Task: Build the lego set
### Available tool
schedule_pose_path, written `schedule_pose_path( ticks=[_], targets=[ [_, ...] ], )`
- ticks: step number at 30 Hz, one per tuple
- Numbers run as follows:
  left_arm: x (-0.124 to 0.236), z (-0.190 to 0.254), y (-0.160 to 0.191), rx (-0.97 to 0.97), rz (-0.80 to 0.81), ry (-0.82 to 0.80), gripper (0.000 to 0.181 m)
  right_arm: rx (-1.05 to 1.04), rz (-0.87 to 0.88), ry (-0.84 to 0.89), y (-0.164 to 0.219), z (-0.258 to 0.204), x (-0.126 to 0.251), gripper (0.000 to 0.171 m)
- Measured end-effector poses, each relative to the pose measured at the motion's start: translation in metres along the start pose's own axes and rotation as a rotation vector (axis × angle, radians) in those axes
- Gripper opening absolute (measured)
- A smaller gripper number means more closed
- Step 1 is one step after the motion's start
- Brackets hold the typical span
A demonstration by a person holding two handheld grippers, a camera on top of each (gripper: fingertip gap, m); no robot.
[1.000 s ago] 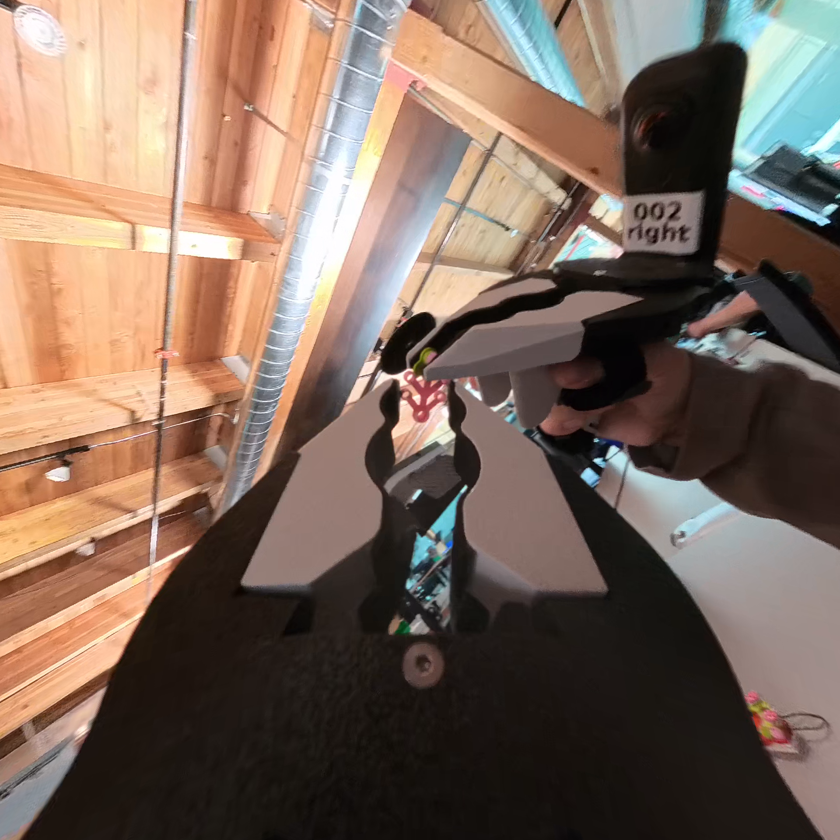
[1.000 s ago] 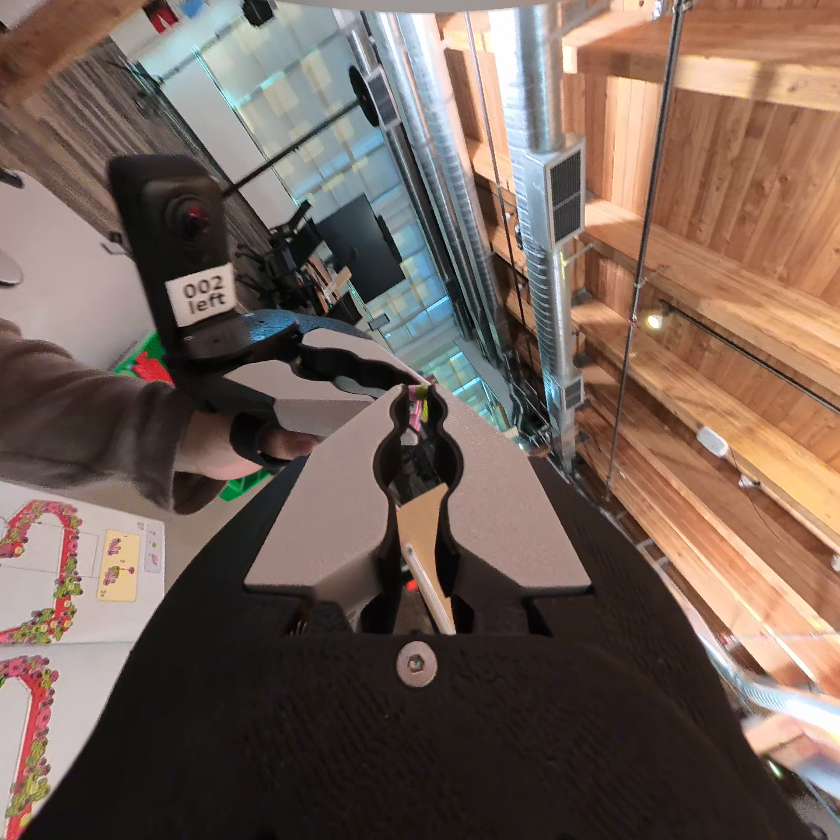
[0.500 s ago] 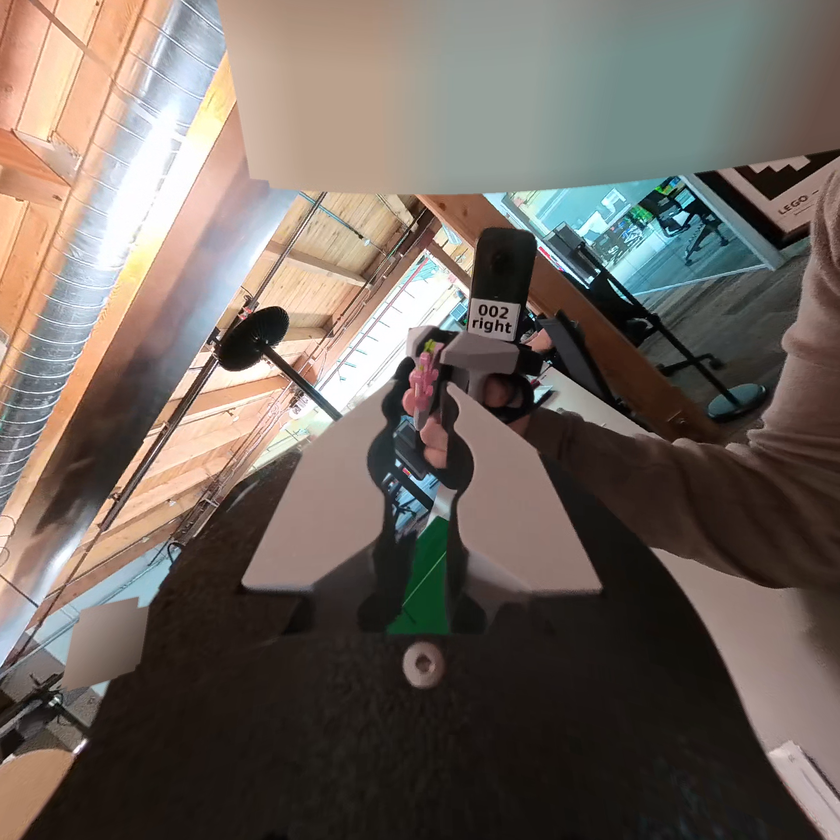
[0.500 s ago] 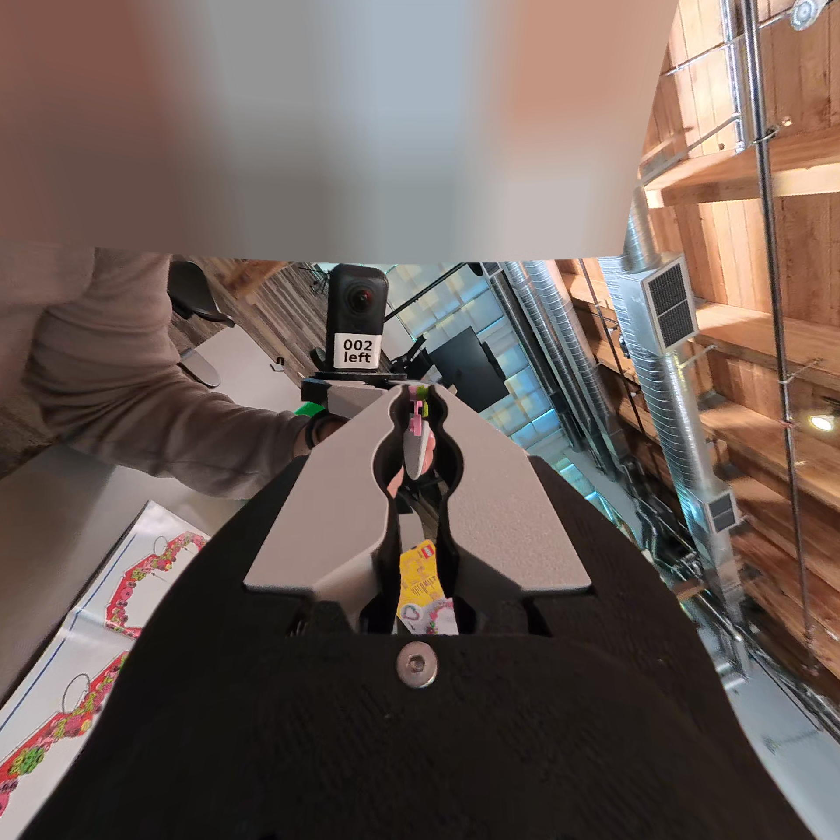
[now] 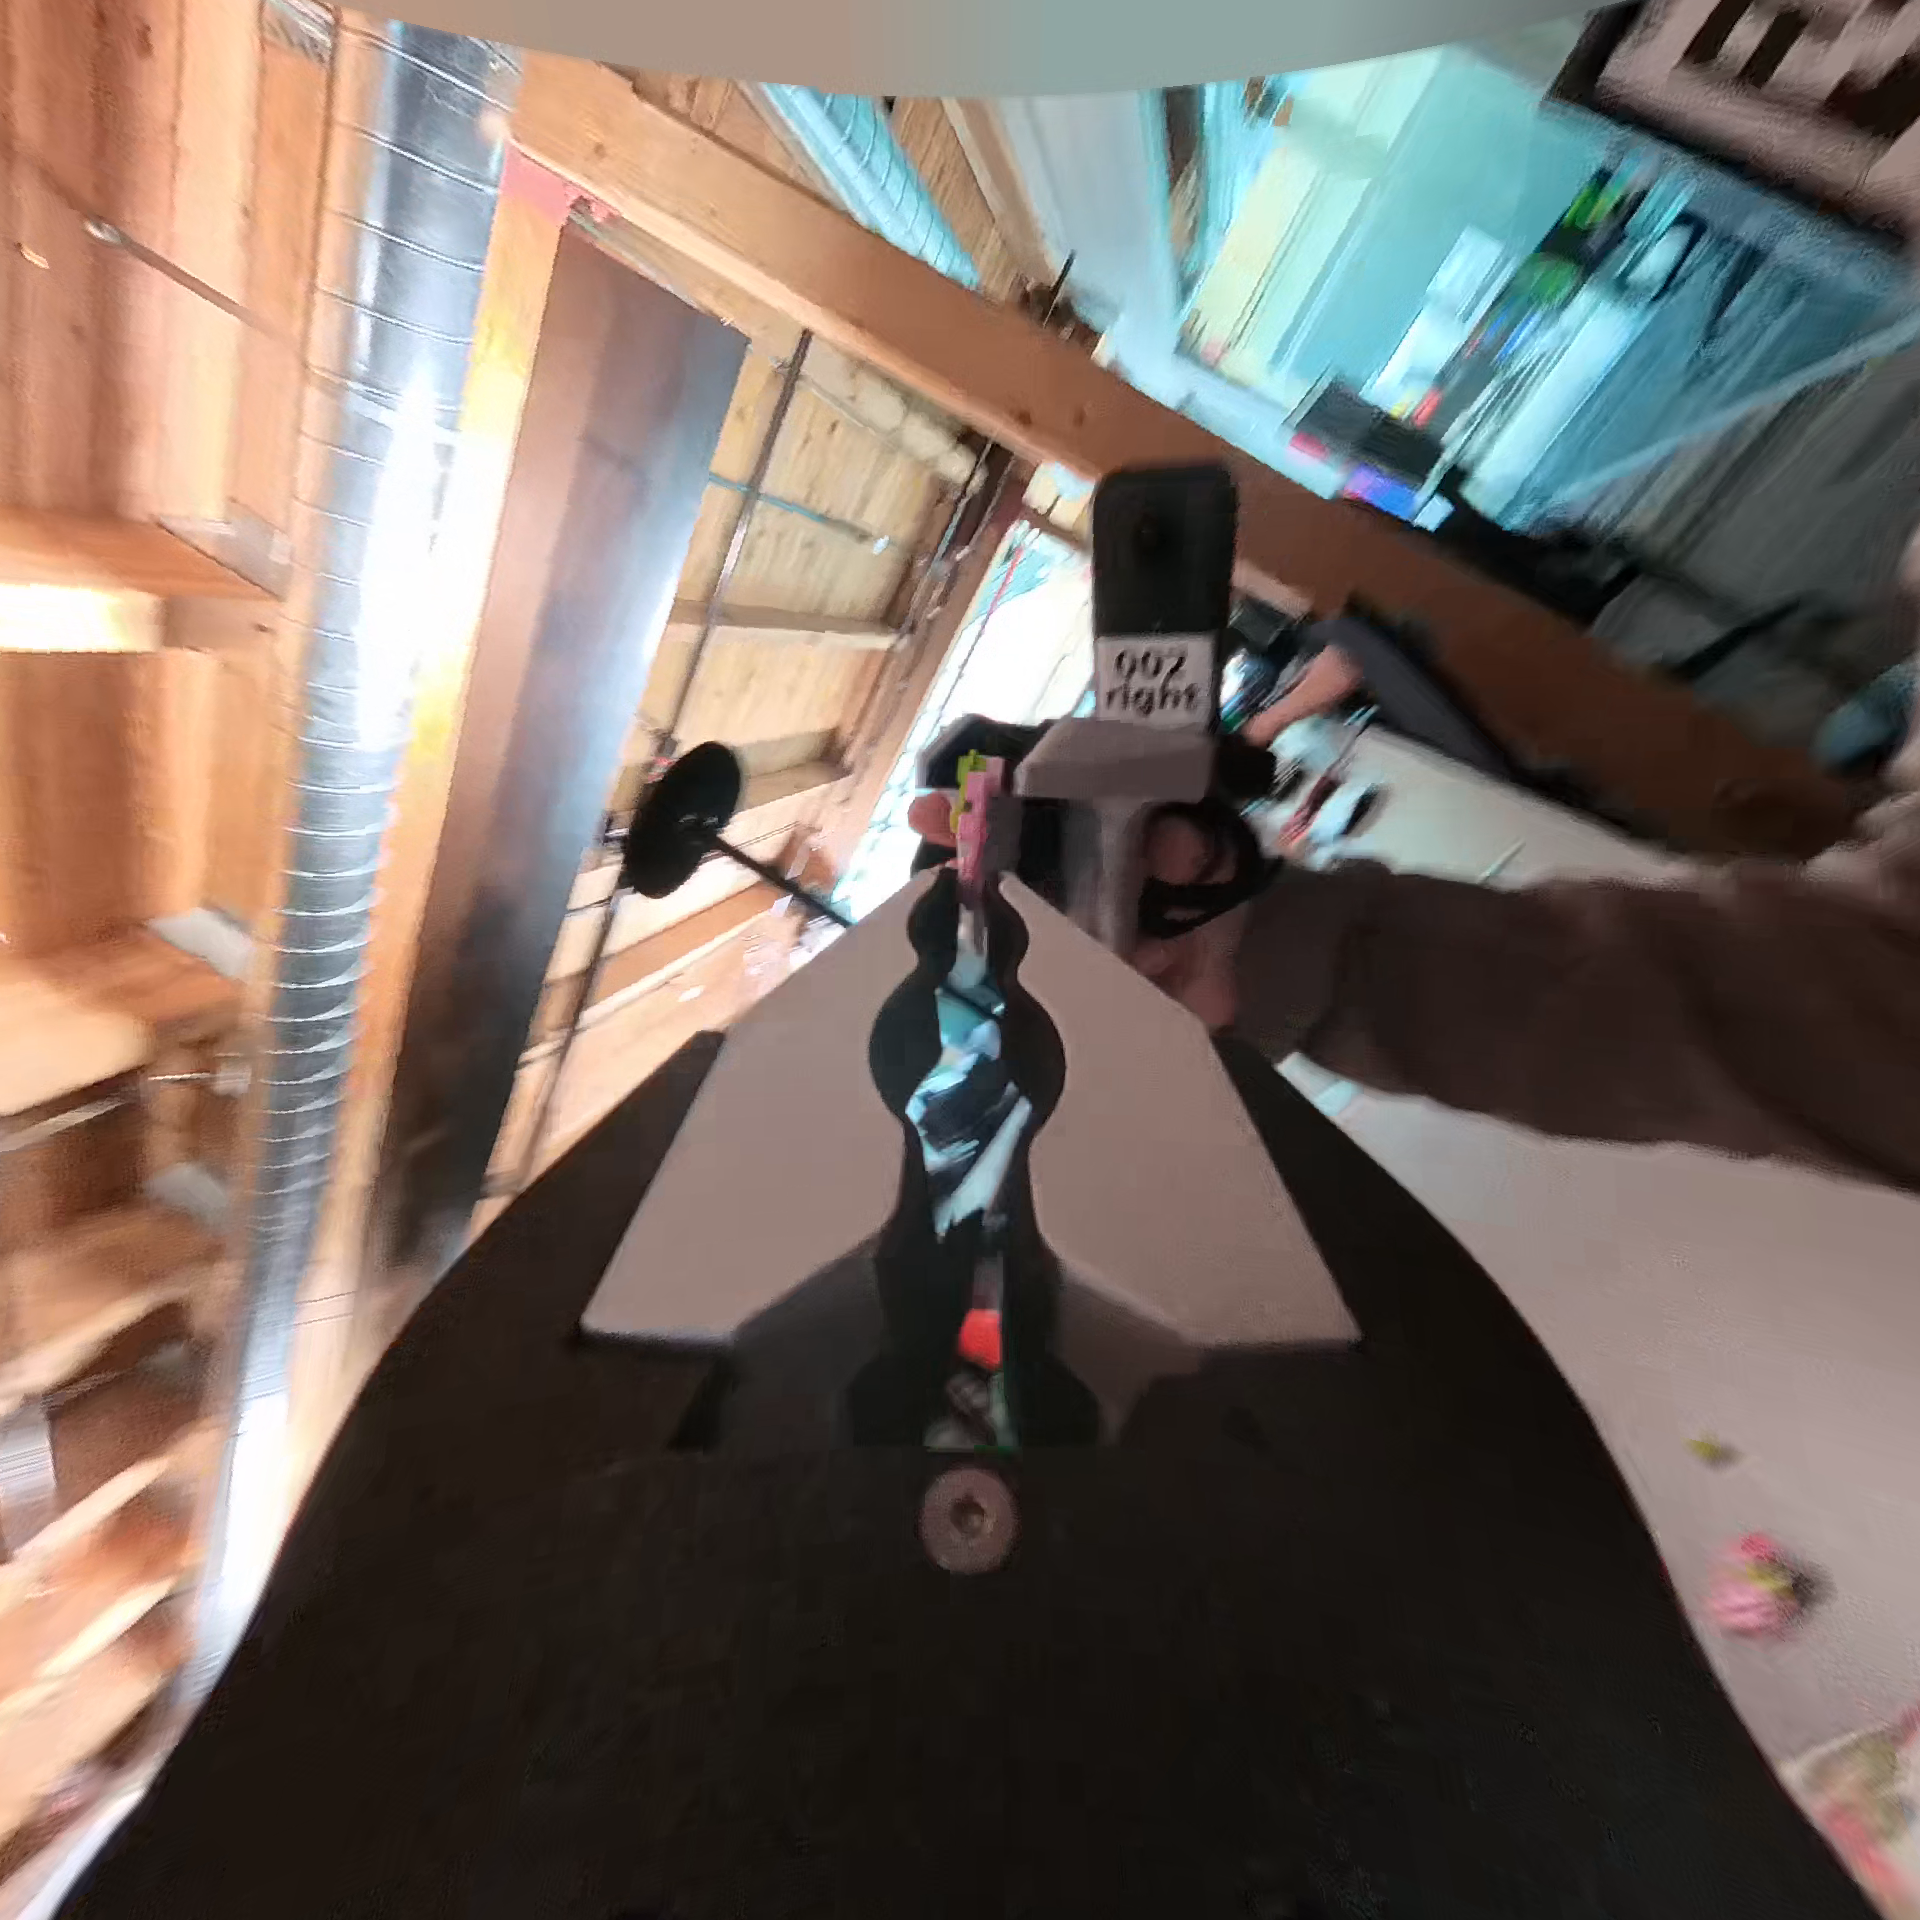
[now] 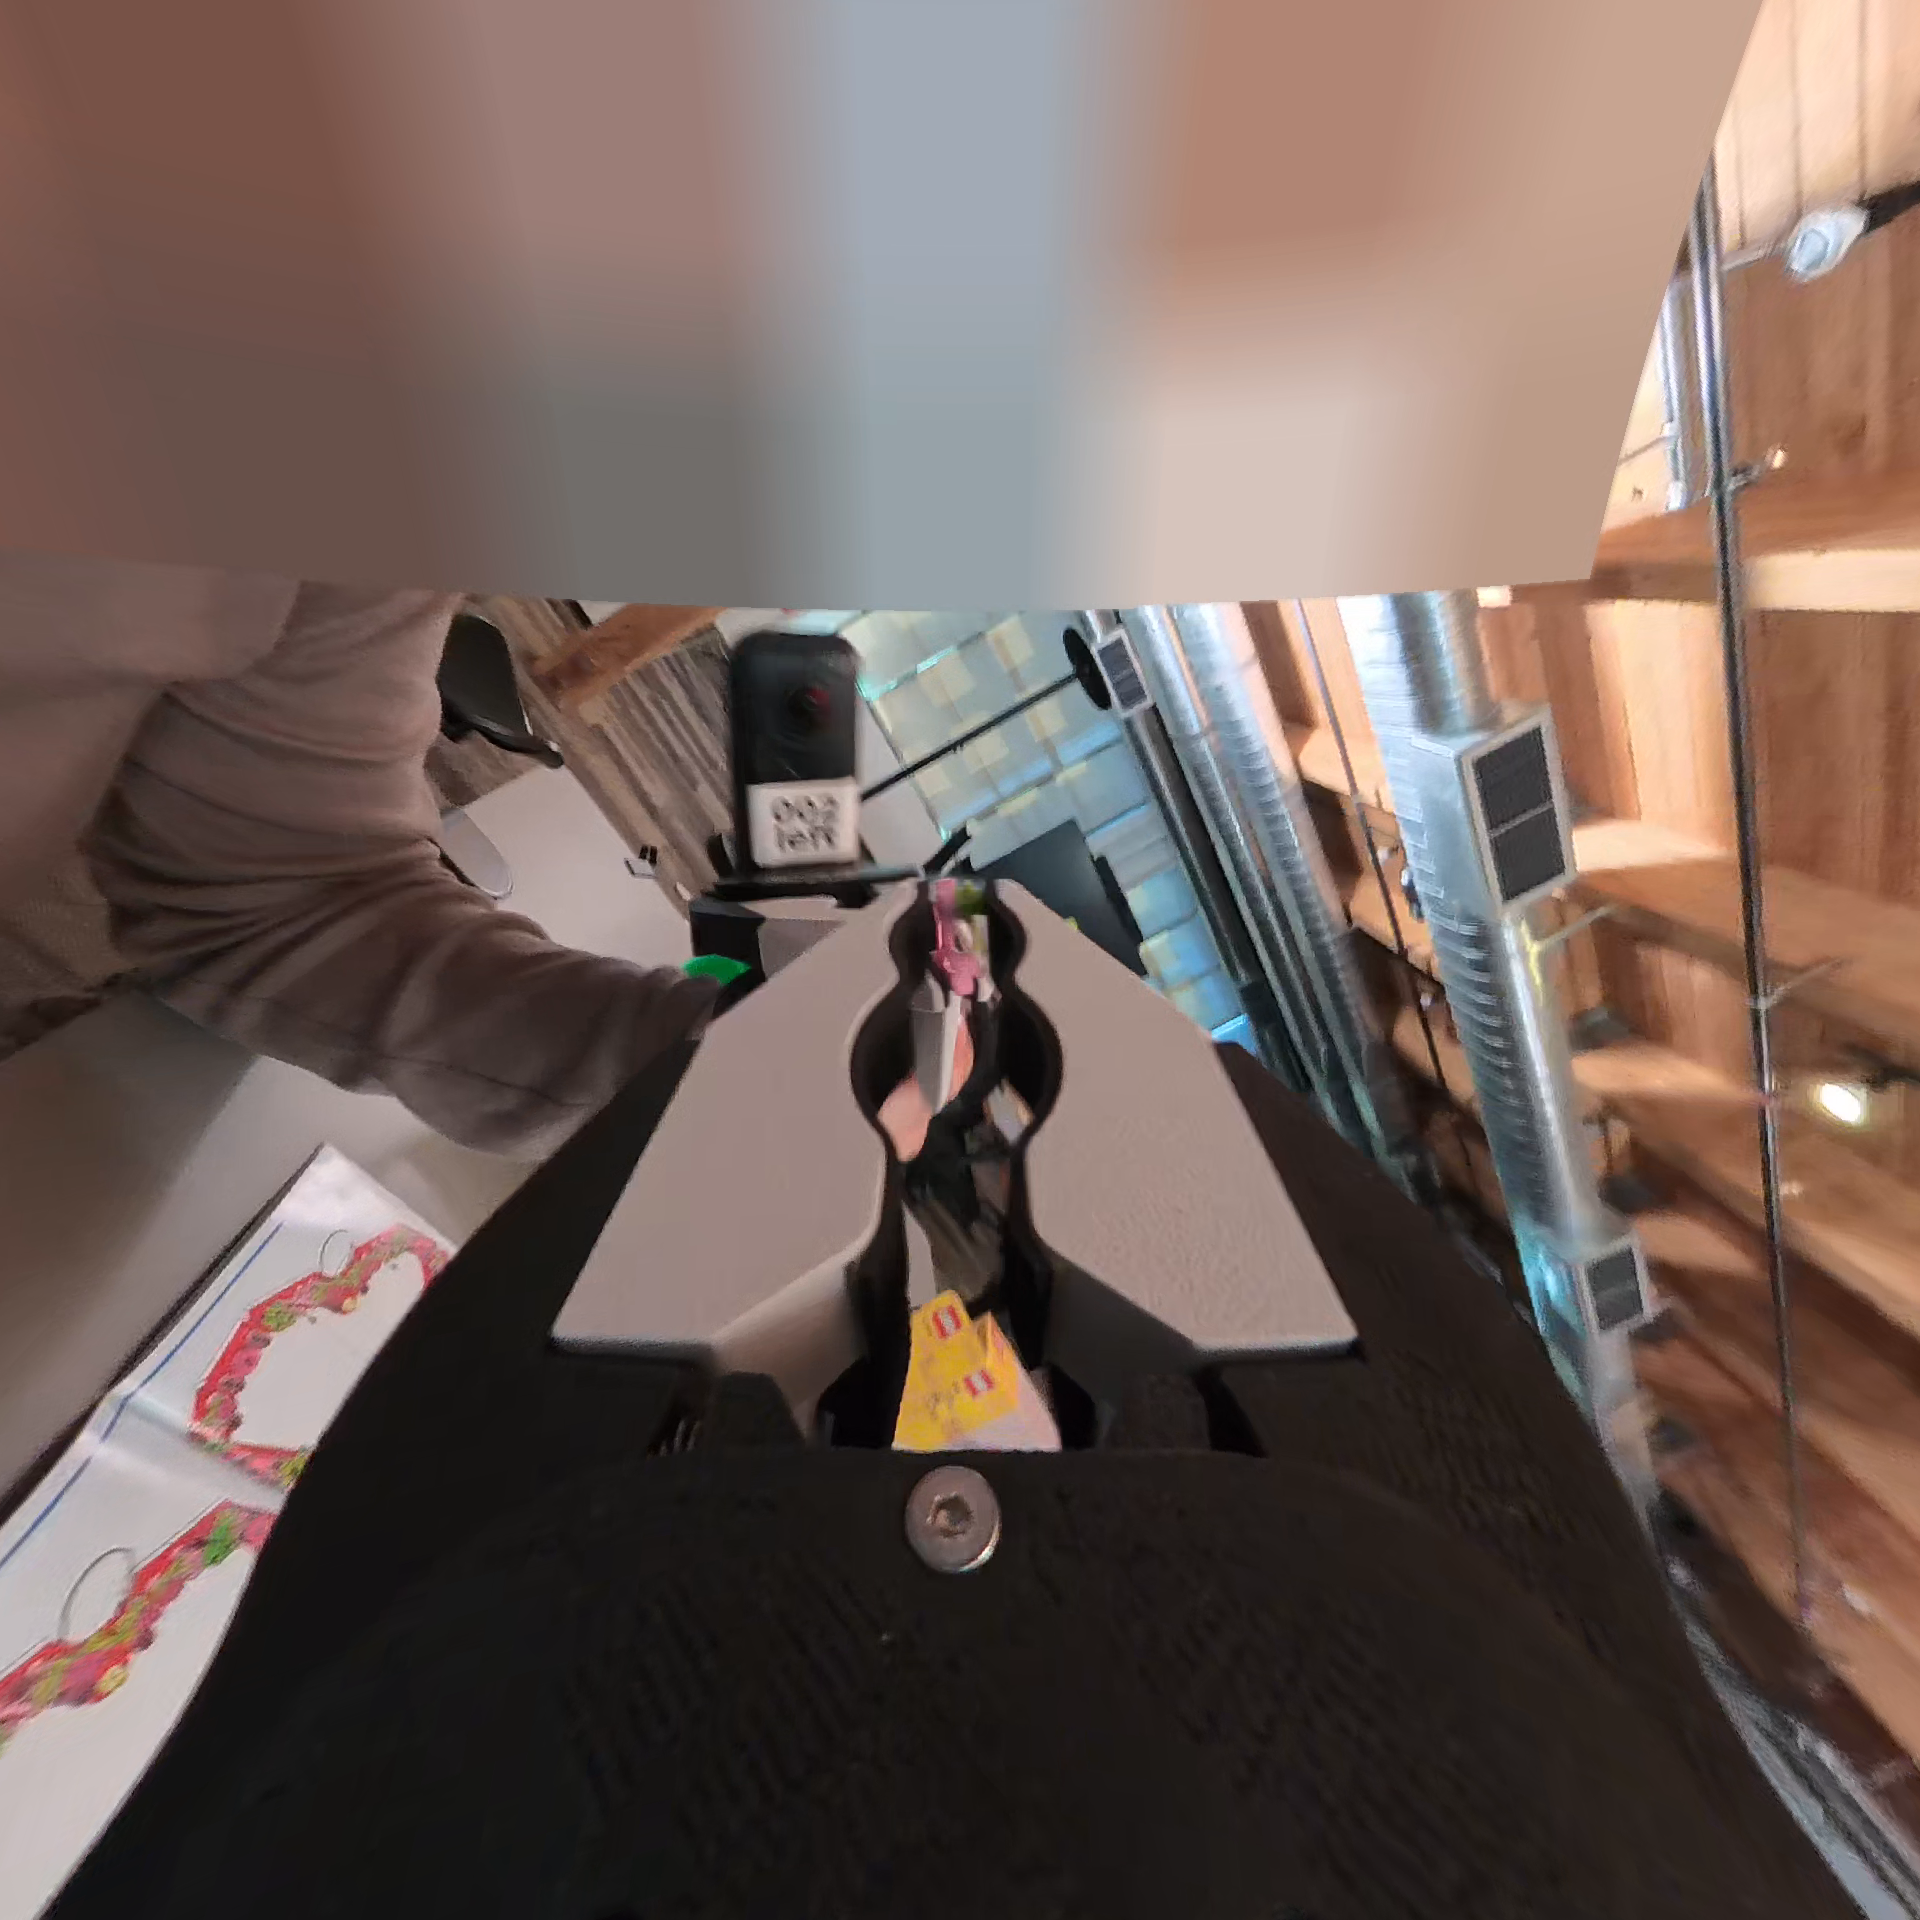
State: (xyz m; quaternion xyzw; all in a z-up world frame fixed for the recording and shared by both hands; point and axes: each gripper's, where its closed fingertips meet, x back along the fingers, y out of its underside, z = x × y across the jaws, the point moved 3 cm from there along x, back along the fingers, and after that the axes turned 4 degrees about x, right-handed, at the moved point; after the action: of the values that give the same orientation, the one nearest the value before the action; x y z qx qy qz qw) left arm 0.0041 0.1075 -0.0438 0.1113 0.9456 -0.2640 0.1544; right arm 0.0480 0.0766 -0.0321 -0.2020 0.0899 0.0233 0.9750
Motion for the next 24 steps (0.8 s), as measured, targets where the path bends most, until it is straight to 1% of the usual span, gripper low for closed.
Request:
schedule_pose_path(
  ticks=[1, 2, 3, 6, 8, 9, 13, 16, 18, 19, 21, 24],
  targets=[
    [0.000, -0.002, 0.003, -0.092, -0.047, -0.041, 0.002, -0.014, -0.014, -0.003, 0.001, 0.000, 0.001, 0.018],
    [0.001, -0.003, 0.007, -0.197, -0.102, -0.080, 0.002, -0.032, -0.020, 0.003, 0.001, 0.002, 0.003, 0.032],
    [0.001, -0.005, 0.011, -0.301, -0.153, -0.124, 0.002, -0.046, -0.022, 0.014, 0.001, 0.005, 0.005, 0.038],
    [0.004, -0.012, 0.021, -0.677, -0.311, -0.275, 0.002, -0.089, -0.046, 0.043, 0.005, 0.011, 0.016, 0.041],
    [0.004, -0.009, 0.029, -0.928, -0.388, -0.307, 0.002, -0.116, -0.067, 0.056, 0.008, 0.014, 0.022, 0.041],
    [0.003, -0.006, 0.034, -1.000, -0.413, -0.300, 0.002, -0.124, -0.078, 0.067, 0.009, 0.016, 0.025, 0.041],
    [-0.002, 0.003, 0.050, -1.067, -0.462, -0.255, 0.002, -0.153, -0.093, 0.105, 0.009, 0.023, 0.036, 0.039],
    [-0.002, 0.006, 0.064, -1.086, -0.519, -0.214, 0.002, -0.178, -0.162, 0.213, 0.015, 0.037, 0.053, 0.035],
    [0.002, 0.010, 0.079, -1.052, -0.579, -0.174, 0.002, -0.221, -0.216, 0.299, 0.026, 0.048, 0.069, 0.029],
    [0.004, 0.016, 0.087, -1.024, -0.604, -0.146, 0.003, -0.256, -0.234, 0.314, 0.034, 0.050, 0.076, 0.028],
    [0.012, 0.030, 0.104, -0.991, -0.654, -0.086, 0.002, -0.382, -0.287, 0.266, 0.065, 0.041, 0.089, 0.028],
    [0.032, 0.059, 0.138, -0.935, -0.768, 0.016, 0.003, -0.633, -0.453, 0.123, 0.127, -0.002, 0.113, 0.026]
  ],
)
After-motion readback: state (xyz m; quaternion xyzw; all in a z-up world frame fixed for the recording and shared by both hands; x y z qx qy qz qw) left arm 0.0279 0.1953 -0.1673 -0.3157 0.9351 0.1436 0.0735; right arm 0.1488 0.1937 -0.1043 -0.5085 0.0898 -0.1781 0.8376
